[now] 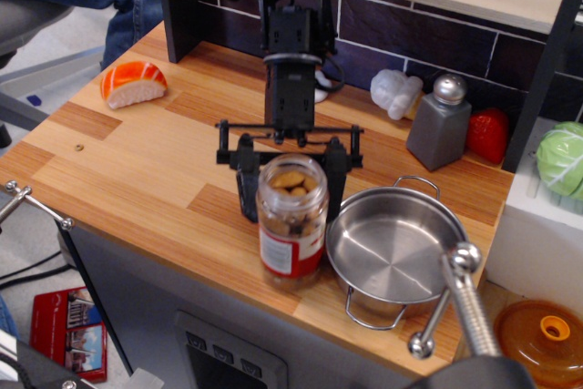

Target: Pour almonds in pot

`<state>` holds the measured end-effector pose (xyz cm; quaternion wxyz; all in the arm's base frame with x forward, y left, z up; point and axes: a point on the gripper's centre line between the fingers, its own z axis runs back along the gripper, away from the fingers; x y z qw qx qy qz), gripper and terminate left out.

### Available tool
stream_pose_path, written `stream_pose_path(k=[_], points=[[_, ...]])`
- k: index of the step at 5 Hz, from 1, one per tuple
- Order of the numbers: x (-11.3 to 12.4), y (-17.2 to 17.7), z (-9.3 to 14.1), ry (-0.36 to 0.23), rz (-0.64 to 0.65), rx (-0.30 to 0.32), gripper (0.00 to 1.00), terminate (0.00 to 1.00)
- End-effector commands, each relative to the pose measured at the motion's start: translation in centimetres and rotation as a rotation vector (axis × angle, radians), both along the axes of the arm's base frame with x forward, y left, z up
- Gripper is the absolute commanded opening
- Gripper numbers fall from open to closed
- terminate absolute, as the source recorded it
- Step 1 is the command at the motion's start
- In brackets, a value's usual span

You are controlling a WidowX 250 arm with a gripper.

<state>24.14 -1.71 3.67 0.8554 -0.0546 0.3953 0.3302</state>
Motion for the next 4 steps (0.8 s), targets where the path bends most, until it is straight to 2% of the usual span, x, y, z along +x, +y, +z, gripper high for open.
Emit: stream_pose_path(k=[1,2,4], points=[[2.8,1.6,2.5,-0.101,0.103,0.037,0.0,0.0],[4.3,2.9,3.6,-0.161,0.187,0.078,0.0,0.0],[6.6,2.2,7.1,-0.409,0.456,0.339,0.0,0.0]])
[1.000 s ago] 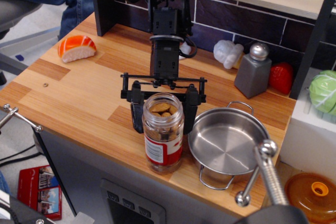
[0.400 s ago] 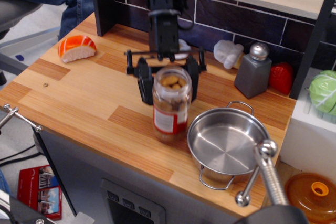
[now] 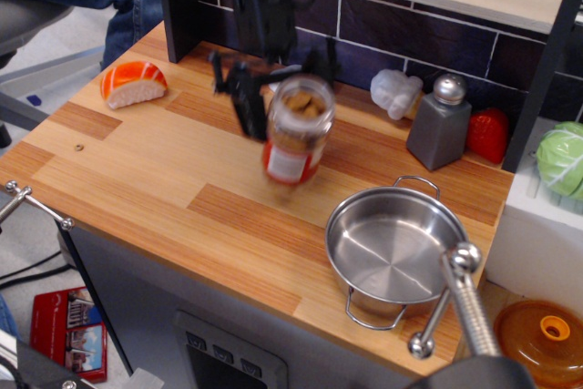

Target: Pour almonds in pot

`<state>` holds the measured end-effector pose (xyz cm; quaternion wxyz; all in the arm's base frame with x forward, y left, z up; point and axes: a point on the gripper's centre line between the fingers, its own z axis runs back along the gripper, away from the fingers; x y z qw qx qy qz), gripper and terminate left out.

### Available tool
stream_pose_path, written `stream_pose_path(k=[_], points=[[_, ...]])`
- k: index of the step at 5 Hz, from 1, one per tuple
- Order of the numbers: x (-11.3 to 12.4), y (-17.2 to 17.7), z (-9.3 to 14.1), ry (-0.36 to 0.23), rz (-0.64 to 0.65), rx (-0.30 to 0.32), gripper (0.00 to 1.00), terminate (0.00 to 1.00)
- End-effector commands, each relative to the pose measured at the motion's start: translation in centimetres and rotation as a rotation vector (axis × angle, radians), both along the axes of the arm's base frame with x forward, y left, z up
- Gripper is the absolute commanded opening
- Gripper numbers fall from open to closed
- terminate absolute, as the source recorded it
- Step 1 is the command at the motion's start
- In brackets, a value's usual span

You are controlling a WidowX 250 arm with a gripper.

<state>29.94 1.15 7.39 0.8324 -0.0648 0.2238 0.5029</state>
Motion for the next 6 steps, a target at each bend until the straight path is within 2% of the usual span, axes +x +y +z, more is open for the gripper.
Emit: stream_pose_path(k=[1,2,3,4,5,6], points=[[1.2,-1.8,4.2,-0.264,0.166,0.238,0.0,0.0],[1.4,-2.7,3.9,-0.348,0.178,0.343,0.0,0.0],[1.0,-3.7,3.2,-0.461,0.117,0.447,0.0,0.0],[0.5,-4.3,2.6,-0.538,0.08,0.523,0.0,0.0],[-0.2,-5.5,2.9,-0.712,0.027,0.624,0.0,0.0],[-0.1,-6.2,2.6,-0.832,-0.017,0.688,0.0,0.0]])
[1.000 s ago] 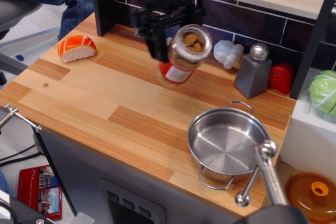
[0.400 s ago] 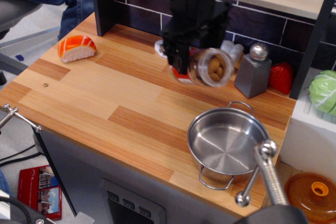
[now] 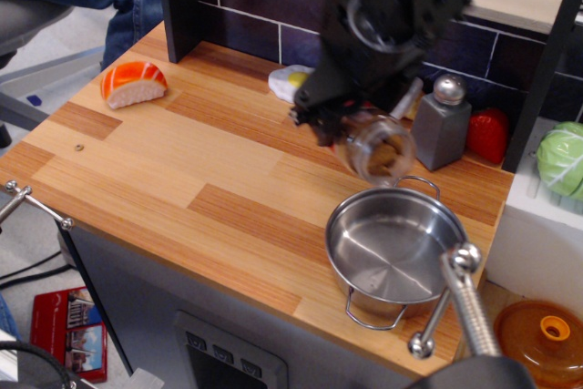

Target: Pour almonds in pot

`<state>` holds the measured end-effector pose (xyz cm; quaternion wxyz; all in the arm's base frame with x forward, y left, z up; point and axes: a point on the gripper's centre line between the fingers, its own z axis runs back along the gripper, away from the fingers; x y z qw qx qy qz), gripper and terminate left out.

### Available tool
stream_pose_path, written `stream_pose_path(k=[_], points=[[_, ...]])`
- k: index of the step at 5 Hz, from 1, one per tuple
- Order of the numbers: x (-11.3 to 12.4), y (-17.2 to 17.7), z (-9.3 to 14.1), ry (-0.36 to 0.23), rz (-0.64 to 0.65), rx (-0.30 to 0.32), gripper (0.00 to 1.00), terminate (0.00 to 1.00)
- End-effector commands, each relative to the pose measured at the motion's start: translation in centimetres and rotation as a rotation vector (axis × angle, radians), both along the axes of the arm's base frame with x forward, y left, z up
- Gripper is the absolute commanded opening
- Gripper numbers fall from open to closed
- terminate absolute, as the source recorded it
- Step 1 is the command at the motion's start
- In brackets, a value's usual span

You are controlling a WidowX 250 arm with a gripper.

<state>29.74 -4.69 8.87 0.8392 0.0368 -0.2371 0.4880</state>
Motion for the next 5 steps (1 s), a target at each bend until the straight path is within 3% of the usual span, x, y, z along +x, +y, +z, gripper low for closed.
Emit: stream_pose_path(k=[1,2,4,5], points=[[0.1,-0.9,0.9,-0.228,-0.079,0.105,0.0,0.0],[0.1,-1.0,0.6,-0.279,-0.108,0.15,0.0,0.0],[0.3,-1.2,0.3,-0.523,-0.232,0.241,0.0,0.0],[1.1,-1.5,0.2,-0.558,-0.254,0.25,0.0,0.0]])
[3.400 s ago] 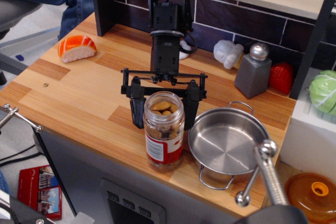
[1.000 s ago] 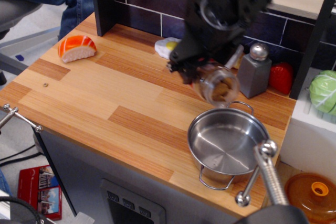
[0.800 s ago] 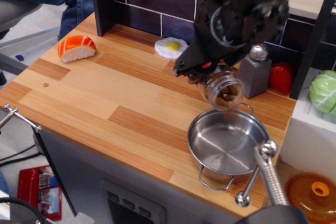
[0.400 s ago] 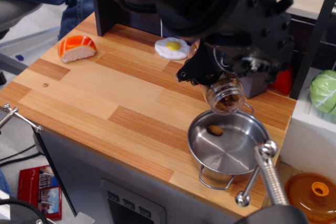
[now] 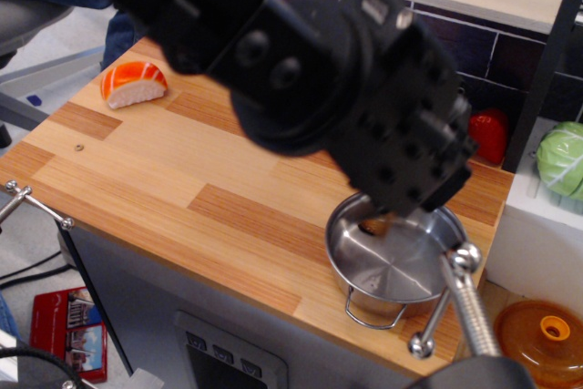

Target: Pour almonds in pot

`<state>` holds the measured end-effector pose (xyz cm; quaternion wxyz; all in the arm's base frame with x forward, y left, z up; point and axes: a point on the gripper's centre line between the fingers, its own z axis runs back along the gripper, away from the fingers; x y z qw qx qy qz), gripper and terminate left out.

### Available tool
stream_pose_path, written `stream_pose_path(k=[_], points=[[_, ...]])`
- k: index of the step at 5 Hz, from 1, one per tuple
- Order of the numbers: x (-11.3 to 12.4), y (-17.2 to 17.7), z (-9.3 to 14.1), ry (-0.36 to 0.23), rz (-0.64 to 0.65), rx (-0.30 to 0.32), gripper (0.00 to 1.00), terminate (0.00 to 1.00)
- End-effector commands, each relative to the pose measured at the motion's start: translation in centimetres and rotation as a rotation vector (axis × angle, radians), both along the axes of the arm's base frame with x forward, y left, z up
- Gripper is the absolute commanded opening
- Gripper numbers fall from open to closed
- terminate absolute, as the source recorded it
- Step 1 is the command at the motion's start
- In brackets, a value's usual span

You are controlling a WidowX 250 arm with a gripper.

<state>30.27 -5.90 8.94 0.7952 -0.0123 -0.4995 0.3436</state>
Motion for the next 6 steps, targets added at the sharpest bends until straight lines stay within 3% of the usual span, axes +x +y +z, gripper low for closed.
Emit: stream_pose_path(k=[1,2,5,6], points=[[1.4,-0.7,0.5,-0.089,-0.045,0.002,0.0,0.0],[1.6,-0.9,0.8,-0.104,-0.055,0.007,0.0,0.0],[-0.8,-1.3,2.3,-0.258,-0.173,0.011,0.0,0.0],[-0.8,-1.2,2.2,-0.244,-0.168,0.016,0.0,1.0]])
